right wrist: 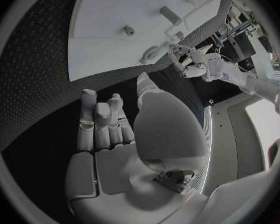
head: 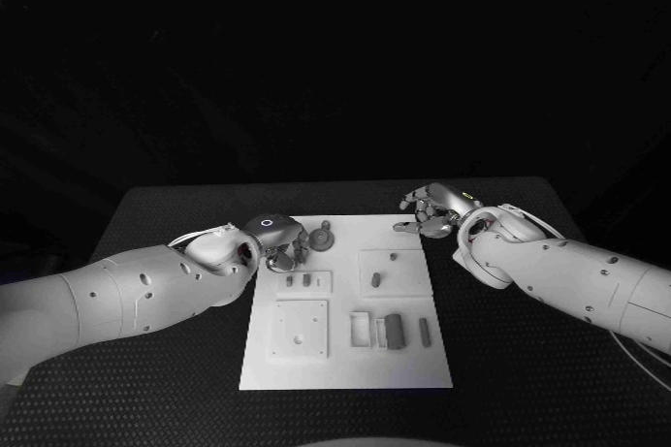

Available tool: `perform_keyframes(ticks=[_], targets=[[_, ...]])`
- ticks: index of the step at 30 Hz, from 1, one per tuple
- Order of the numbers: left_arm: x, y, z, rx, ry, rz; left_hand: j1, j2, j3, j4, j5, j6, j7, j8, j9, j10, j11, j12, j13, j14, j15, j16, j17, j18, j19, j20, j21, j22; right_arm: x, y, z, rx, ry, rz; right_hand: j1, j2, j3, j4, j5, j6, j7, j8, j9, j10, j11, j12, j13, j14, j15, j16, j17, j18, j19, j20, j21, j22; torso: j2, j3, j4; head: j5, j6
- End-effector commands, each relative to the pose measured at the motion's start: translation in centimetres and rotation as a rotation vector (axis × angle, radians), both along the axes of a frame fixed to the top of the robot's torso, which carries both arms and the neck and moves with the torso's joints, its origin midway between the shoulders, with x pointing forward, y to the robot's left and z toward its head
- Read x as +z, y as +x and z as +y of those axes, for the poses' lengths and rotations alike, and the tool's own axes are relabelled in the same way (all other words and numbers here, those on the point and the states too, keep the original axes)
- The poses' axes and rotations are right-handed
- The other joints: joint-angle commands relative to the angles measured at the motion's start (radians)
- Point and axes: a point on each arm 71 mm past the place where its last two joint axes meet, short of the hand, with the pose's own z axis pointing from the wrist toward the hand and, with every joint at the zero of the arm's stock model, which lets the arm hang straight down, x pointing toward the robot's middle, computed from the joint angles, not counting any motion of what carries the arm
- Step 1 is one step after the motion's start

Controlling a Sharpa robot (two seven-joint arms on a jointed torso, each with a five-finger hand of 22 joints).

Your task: Assemble the parts on the task board

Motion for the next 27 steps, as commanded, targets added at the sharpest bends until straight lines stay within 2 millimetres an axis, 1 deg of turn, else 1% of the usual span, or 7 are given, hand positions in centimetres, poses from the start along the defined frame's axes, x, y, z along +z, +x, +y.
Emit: perform_keyframes(ticks=[1,13,22,23,27], targets=[[-0.28,-0.06,-0.17,-0.007,0.017,0.025,-0.005,0.007,0.003,0.001,0.006,0.006,0.002,0.003,0.000,0.004,0.000,0.001,0.001,0.002,-0.005,0.000,-0.002,0.031,0.000,-0.002,-0.003,0.020,-0.04,-0.03,0.14,0.011,-0.003,0.005,-0.010,0.001,0.005,-0.002,0.000,-0.019,0.028,-0.003,0.001,-0.008,0.003,0.006,-0.001,-0.009,0.000,0.004,-0.001,0.030,-0.002,-0.008,0.005,0.001,0.000,0.0006,-0.0005,0.000,0.000],[-0.50,-0.09,-0.23,-0.007,0.034,0.042,-0.005,0.008,0.003,0.002,0.006,0.005,0.002,0.002,0.000,0.004,0.001,-0.001,0.001,0.001,-0.005,-0.001,-0.002,0.030,0.000,-0.002,-0.003,0.020,-0.05,-0.02,0.12,0.010,-0.004,0.005,-0.010,0.000,0.005,-0.002,0.000,-0.019,0.028,-0.003,0.001,-0.008,0.003,0.006,-0.001,-0.009,0.000,0.004,-0.002,0.030,-0.002,-0.008,0.005,0.001,0.000,0.0002,-0.0004,-0.001,-0.002],[-0.70,-0.11,-0.48,-0.011,0.033,0.043,-0.006,0.009,0.003,0.002,0.005,0.006,0.002,0.002,0.000,0.004,0.001,-0.001,0.002,0.001,-0.005,-0.001,-0.002,0.030,0.000,-0.002,-0.004,0.020,-0.05,-0.01,0.15,0.010,-0.003,0.004,-0.010,0.000,0.005,-0.002,0.000,-0.019,0.028,-0.003,0.001,-0.008,0.003,0.006,-0.002,-0.009,0.000,0.004,-0.002,0.030,-0.002,-0.008,0.005,0.001,0.000,-0.0009,-0.0005,-0.002,-0.003],[-0.71,-0.10,-0.47,-0.010,0.034,0.043,-0.006,0.009,0.003,0.002,0.005,0.006,0.002,0.002,0.000,0.004,0.001,-0.001,0.002,0.001,-0.005,-0.001,-0.002,0.030,0.000,-0.002,-0.004,0.020,-0.05,-0.01,0.15,0.010,-0.003,0.004,-0.010,0.000,0.005,-0.002,0.000,-0.019,0.028,-0.003,0.001,-0.008,0.003,0.006,-0.002,-0.009,0.000,0.004,-0.002,0.030,-0.002,-0.008,0.005,0.001,0.000,-0.0013,-0.0004,-0.003,-0.001],[-0.74,-0.01,-0.41,-0.008,0.036,0.044,-0.006,0.010,0.002,0.002,0.005,0.006,0.002,0.002,0.000,0.005,0.001,-0.001,0.002,0.001,-0.005,-0.001,-0.002,0.030,0.000,-0.002,-0.004,0.020,-0.04,-0.01,0.17,0.010,-0.003,0.004,-0.010,0.000,0.005,-0.002,0.000,-0.019,0.028,-0.003,0.002,-0.008,0.003,0.006,-0.002,-0.010,0.000,0.004,-0.002,0.030,-0.002,-0.008,0.005,0.001,0.000,-0.0006,0.0000,-0.003,-0.002]])
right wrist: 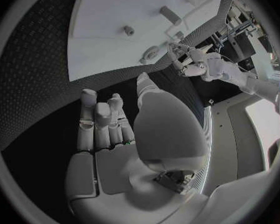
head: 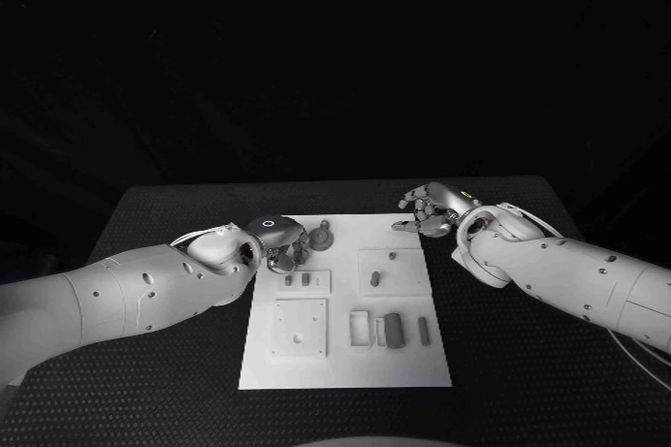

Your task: Assemble the parts on the task board

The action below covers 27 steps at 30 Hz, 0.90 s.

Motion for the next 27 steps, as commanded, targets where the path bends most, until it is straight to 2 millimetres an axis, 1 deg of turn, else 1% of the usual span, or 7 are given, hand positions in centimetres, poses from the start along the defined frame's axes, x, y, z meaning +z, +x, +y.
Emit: perform_keyframes(ticks=[1,9,15,17,24,27], targets=[[-0.40,-0.07,-0.11,-0.006,0.017,0.020,-0.002,0.005,0.002,0.003,0.005,0.005,0.001,0.003,0.001,0.005,0.001,0.001,-0.001,-0.001,-0.007,-0.001,-0.001,0.030,0.001,-0.004,-0.004,0.020,-0.03,-0.03,0.14,0.010,-0.003,0.004,-0.010,0.000,0.005,-0.002,0.000,-0.021,0.026,-0.003,0.002,-0.004,-0.001,0.007,-0.001,-0.010,0.000,0.004,-0.001,0.030,-0.002,-0.008,0.005,0.001,0.000,0.0004,0.0005,0.000,0.001],[-0.49,0.04,-0.01,0.000,0.026,0.027,-0.002,0.006,0.003,0.002,0.005,0.005,0.001,0.003,0.001,0.005,0.001,0.000,-0.001,-0.001,-0.007,-0.001,-0.001,0.030,0.001,-0.004,-0.004,0.020,-0.04,-0.02,0.09,0.010,-0.004,0.004,-0.010,0.001,0.006,-0.002,0.000,-0.021,0.026,-0.003,0.002,-0.004,-0.001,0.007,-0.001,-0.010,0.000,0.004,-0.001,0.030,-0.002,-0.008,0.005,0.001,0.000,0.0006,0.0000,-0.001,0.002],[-0.53,0.08,0.02,0.002,0.029,0.030,-0.002,0.006,0.003,0.002,0.005,0.005,0.001,0.003,0.001,0.006,0.001,0.000,0.000,-0.001,-0.007,-0.001,-0.001,0.030,0.001,-0.004,-0.005,0.020,-0.05,-0.03,0.09,0.010,-0.004,0.004,-0.011,0.001,0.006,-0.002,0.000,-0.021,0.026,-0.003,0.002,-0.004,-0.001,0.007,-0.001,-0.010,0.000,0.004,-0.001,0.030,-0.002,-0.008,0.005,0.001,0.000,0.0010,0.0002,-0.002,0.001],[-0.53,0.09,0.05,0.007,0.031,0.031,-0.002,0.005,0.002,0.001,0.005,0.004,0.001,0.003,0.000,0.005,0.001,-0.001,0.000,-0.001,-0.007,-0.001,-0.001,0.030,0.001,-0.004,-0.005,0.020,-0.04,-0.03,0.07,0.010,-0.004,0.004,-0.011,0.001,0.006,-0.002,0.000,-0.021,0.026,-0.003,0.002,-0.004,-0.001,0.007,-0.001,-0.010,0.000,0.004,-0.001,0.030,-0.002,-0.008,0.005,0.001,0.000,0.0005,0.0004,-0.002,0.002],[-0.43,0.12,0.14,0.011,0.014,0.024,-0.007,-0.008,-0.001,-0.001,0.004,-0.023,0.012,-0.013,-0.007,-0.009,0.007,-0.009,-0.001,-0.005,-0.002,-0.003,-0.002,0.030,-0.001,-0.002,-0.010,0.020,-0.05,-0.02,0.01,0.008,-0.004,0.004,-0.010,0.001,0.006,-0.002,0.000,-0.021,0.026,-0.003,0.002,-0.004,-0.001,0.007,-0.002,-0.010,0.000,0.004,-0.002,0.030,-0.002,-0.008,0.005,0.001,0.000,0.0005,0.0004,-0.003,0.002],[-0.32,0.15,0.24,0.015,0.000,0.014,-0.016,-0.025,-0.006,0.000,0.004,-0.048,0.023,-0.026,-0.014,-0.012,0.008,-0.010,-0.001,-0.006,-0.001,-0.003,-0.001,0.031,0.001,-0.001,-0.012,0.020,-0.06,-0.02,-0.04,0.008,-0.005,0.005,-0.010,0.000,0.006,-0.002,0.000,-0.021,0.026,-0.003,0.002,-0.004,-0.001,0.007,-0.002,-0.010,0.000,0.005,-0.002,0.030,-0.002,-0.008,0.005,0.001,0.000,0.0006,0.0010,-0.003,0.002]])
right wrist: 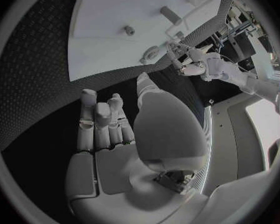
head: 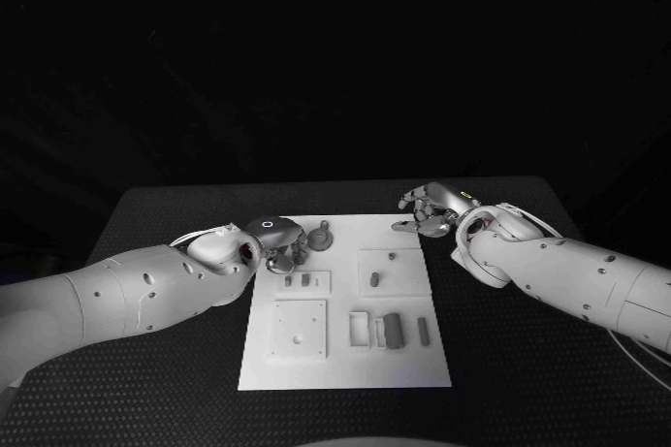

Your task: Assemble the parts on the task board

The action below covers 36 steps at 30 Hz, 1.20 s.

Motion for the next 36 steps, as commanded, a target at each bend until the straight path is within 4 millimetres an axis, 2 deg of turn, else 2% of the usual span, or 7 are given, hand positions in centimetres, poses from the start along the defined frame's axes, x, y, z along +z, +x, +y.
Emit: perform_keyframes(ticks=[1,7,10,15,25,32,36], targets=[[-0.1,0.0,0.1,0.008,-0.013,0.003,-0.003,-0.017,-0.007,0.000,0.004,-0.022,0.009,-0.011,-0.006,-0.009,0.004,-0.006,0.000,-0.007,-0.001,-0.004,0.000,0.031,-0.001,-0.002,-0.008,0.020,-0.1,0.0,0.0,0.009,-0.004,0.005,-0.010,0.000,0.006,-0.002,0.000,-0.021,0.026,-0.003,0.001,-0.005,-0.001,0.005,-0.001,-0.010,0.000,0.005,-0.001,0.030,0.000,-0.010,0.005,0.001,0.000,0.0000,0.0006,-0.001,0.000],[-0.1,0.1,0.3,0.023,-0.010,0.007,-0.011,-0.037,-0.013,0.003,0.004,-0.055,0.015,-0.026,-0.013,-0.023,0.008,-0.007,-0.002,-0.014,0.003,-0.006,0.001,0.032,-0.003,0.002,-0.014,0.019,-0.1,0.0,0.0,0.008,-0.004,0.006,-0.010,0.000,0.006,-0.002,0.000,-0.021,0.026,-0.003,0.001,-0.005,-0.001,0.005,-0.001,-0.010,0.000,0.005,-0.001,0.030,0.000,-0.010,0.005,0.001,0.000,-0.0001,-0.0001,-0.001,0.000],[-0.1,0.1,0.4,0.028,-0.007,0.007,-0.020,-0.046,-0.016,0.011,0.002,-0.092,0.022,-0.042,-0.021,-0.038,0.013,-0.009,-0.004,-0.025,0.008,-0.009,0.001,0.032,-0.012,0.006,-0.022,0.018,-0.1,0.0,0.0,0.008,-0.004,0.006,-0.010,0.000,0.006,-0.002,0.000,-0.021,0.026,-0.004,0.001,-0.005,-0.001,0.005,-0.001,-0.010,0.000,0.005,-0.001,0.030,0.000,-0.010,0.005,0.001,0.000,-0.0003,0.0005,-0.002,-0.001],[-0.1,0.1,0.5,0.032,-0.005,0.008,-0.021,-0.052,-0.018,0.016,0.001,-0.115,0.020,-0.051,-0.025,-0.044,0.015,-0.006,-0.004,-0.029,0.010,-0.007,0.003,0.034,-0.013,0.008,-0.025,0.019,-0.1,0.0,-0.1,0.008,-0.006,0.010,-0.010,0.000,0.006,-0.002,0.000,-0.022,0.026,-0.004,0.001,-0.005,-0.001,0.006,-0.001,-0.010,0.000,0.005,-0.001,0.030,0.000,-0.010,0.005,0.001,0.000,-0.0004,0.0003,-0.002,-0.001],[-0.1,0.2,0.9,0.046,-0.002,0.000,-0.018,-0.050,-0.017,0.017,0.001,-0.119,0.023,-0.050,-0.026,-0.044,0.014,-0.005,-0.004,-0.030,0.010,-0.006,0.004,0.035,-0.012,0.008,-0.025,0.020,-0.2,0.0,-0.1,0.007,-0.007,0.011,-0.010,-0.001,0.006,-0.002,0.000,-0.022,0.026,-0.004,0.001,-0.005,-0.001,0.006,-0.002,-0.010,0.000,0.005,-0.002,0.030,0.000,-0.010,0.005,0.001,0.000,-0.0004,0.0002,-0.002,0.001],[0.2,0.1,2.5,0.079,-0.012,-0.017,-0.013,-0.054,-0.017,0.018,-0.003,-0.106,0.036,-0.038,-0.021,-0.044,0.015,-0.004,-0.002,-0.030,0.010,-0.003,0.006,0.036,-0.011,0.009,-0.026,0.021,-0.1,-0.1,-0.3,0.008,-0.006,0.008,-0.007,-0.001,0.007,-0.003,0.000,-0.022,0.026,-0.004,0.001,-0.005,-0.001,0.006,-0.002,-0.010,0.000,0.005,-0.002,0.030,-0.001,-0.010,0.005,0.001,0.000,-0.0007,0.0004,-0.005,0.005],[0.6,0.0,3.5,0.103,-0.027,-0.024,-0.015,-0.060,-0.018,0.021,-0.010,-0.095,0.034,-0.030,-0.019,-0.046,0.016,-0.004,-0.002,-0.033,0.012,-0.004,0.006,0.036,-0.013,0.011,-0.028,0.021,-0.1,-0.2,-0.3,0.017,-0.006,0.012,0.000,-0.002,0.008,-0.004,0.000,-0.020,0.026,-0.002,0.002,-0.006,-0.001,0.005,-0.004,-0.011,0.000,0.004,-0.003,0.030,-0.002,-0.011,0.004,0.000,0.000,-0.0006,0.0012,-0.008,0.006]])
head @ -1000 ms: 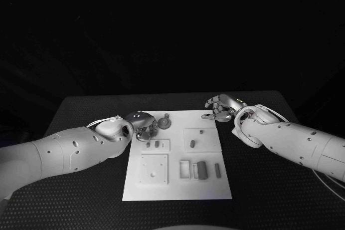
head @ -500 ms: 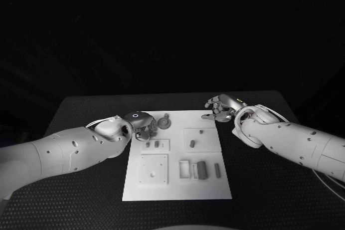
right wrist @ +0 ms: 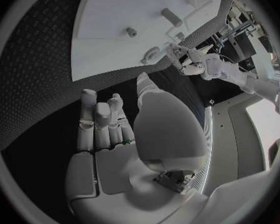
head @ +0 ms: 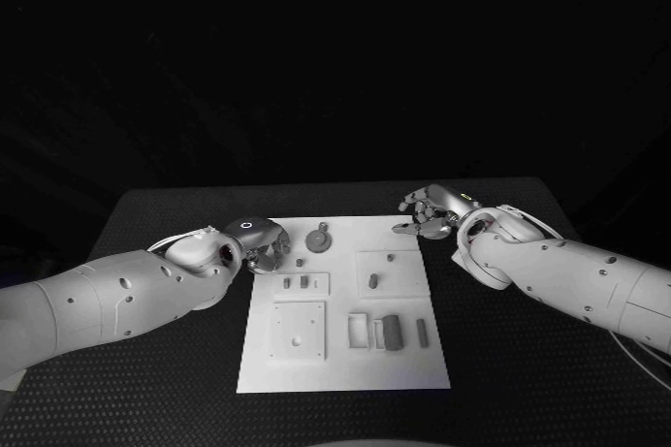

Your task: Assemble the parts on the task board

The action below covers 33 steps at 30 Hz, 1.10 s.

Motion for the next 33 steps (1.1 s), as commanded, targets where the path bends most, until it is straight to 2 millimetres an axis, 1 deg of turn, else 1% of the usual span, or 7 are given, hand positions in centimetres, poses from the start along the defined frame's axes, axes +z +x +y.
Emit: perform_keyframes(ticks=[1,3,6,10,17,27,33], targets=[[0.6,0.0,0.4,0.023,-0.029,-0.023,-0.003,-0.016,0.000,0.010,-0.007,0.009,0.001,0.007,0.002,-0.010,0.001,-0.001,0.001,-0.010,-0.001,0.001,0.000,0.036,-0.009,0.005,-0.008,0.021,-0.1,-0.1,0.1,0.023,-0.006,0.015,0.004,-0.002,0.005,-0.001,0.000,-0.018,0.024,-0.002,0.002,-0.008,-0.002,0.001,-0.003,-0.007,-0.001,0.003,-0.003,0.030,-0.001,-0.005,0.003,0.000,0.000,0.0002,0.0007,-0.003,0.001],[1.2,0.1,0.8,0.031,-0.029,-0.034,-0.007,-0.022,-0.001,0.015,-0.014,0.011,0.000,0.009,0.002,-0.014,0.003,-0.002,0.001,-0.018,0.001,-0.003,-0.001,0.034,-0.016,0.007,-0.012,0.020,-0.2,-0.2,-0.1,0.033,-0.019,0.024,0.015,-0.002,0.005,0.000,0.000,-0.018,0.023,-0.002,0.002,-0.019,-0.002,-0.024,-0.020,-0.015,-0.002,-0.014,-0.013,0.029,-0.008,-0.004,-0.004,-0.004,0.000,-0.0002,0.0013,-0.005,0.002],[2.2,0.4,1.5,0.049,-0.044,-0.051,-0.012,-0.035,0.000,0.029,-0.068,0.010,-0.001,0.013,0.002,-0.019,0.004,-0.001,0.002,-0.029,0.002,-0.008,-0.003,0.034,-0.026,0.009,-0.017,0.019,-0.2,-0.3,-0.2,0.048,-0.029,0.026,0.033,0.005,0.006,-0.001,0.004,-0.013,0.021,0.000,0.004,-0.030,-0.006,-0.113,-0.085,-0.018,-0.006,-0.056,-0.040,0.029,-0.019,0.002,-0.027,-0.020,-0.001,-0.0004,0.0022,-0.003,0.001],[3.7,0.6,2.5,0.081,-0.088,-0.070,-0.016,-0.048,0.005,0.046,-0.074,0.011,-0.001,0.017,0.002,-0.020,0.006,0.000,0.003,-0.042,0.004,-0.020,-0.008,0.031,-0.040,0.011,-0.021,0.015,-0.2,-0.4,-0.1,0.074,-0.030,0.036,0.057,0.013,0.000,0.001,0.002,0.000,0.025,0.004,0.008,-0.049,-0.003,-0.330,-0.239,-0.002,-0.012,-0.096,-0.069,0.030,-0.015,0.006,-0.050,-0.040,-0.001,0.0012,0.0004,-0.002,0.005],[5.6,1.5,5.0,0.227,-0.272,0.015,-0.016,-0.059,0.021,0.071,-0.075,0.005,0.004,0.023,0.001,-0.037,0.019,-0.002,0.004,-0.091,0.016,-0.098,-0.043,0.017,-0.123,0.026,-0.024,-0.031,-0.3,-1.2,1.0,0.161,-0.074,0.026,0.121,0.038,-0.048,0.005,0.001,0.028,0.033,0.012,0.012,0.044,0.019,-0.704,-0.526,0.062,0.012,-0.121,-0.096,0.029,0.032,-0.004,-0.060,-0.063,0.000,0.0021,-0.0009,-0.001,0.007],[6.1,1.3,6.2,0.302,-0.467,0.077,-0.015,-0.063,0.033,0.084,-0.074,-0.012,0.007,0.037,0.002,-0.096,0.051,-0.001,-0.003,-0.175,0.058,-0.275,-0.102,-0.009,-0.280,0.066,-0.024,-0.191,-0.8,-2.0,1.5,0.242,-0.221,-0.021,0.182,0.068,-0.114,0.000,0.000,0.072,0.020,0.028,0.015,0.142,0.010,-0.825,-0.621,0.107,0.008,-0.128,-0.103,0.030,0.064,-0.013,-0.057,-0.070,0.000,0.0004,-0.0010,0.000,0.006],[6.1,1.1,6.1,0.288,-0.476,0.086,-0.013,-0.062,0.030,0.085,-0.075,-0.014,0.008,0.040,0.003,-0.099,0.053,0.000,-0.003,-0.175,0.061,-0.296,-0.104,-0.012,-0.286,0.070,-0.023,-0.220,-1.9,-2.4,1.8,0.267,-0.322,0.044,0.191,0.084,-0.151,0.002,-0.001,0.091,0.010,0.035,0.019,0.178,0.004,-0.855,-0.643,0.119,0.001,-0.130,-0.104,0.030,0.071,-0.017,-0.054,-0.068,0.000,0.0001,-0.0005,-0.001,0.008]])
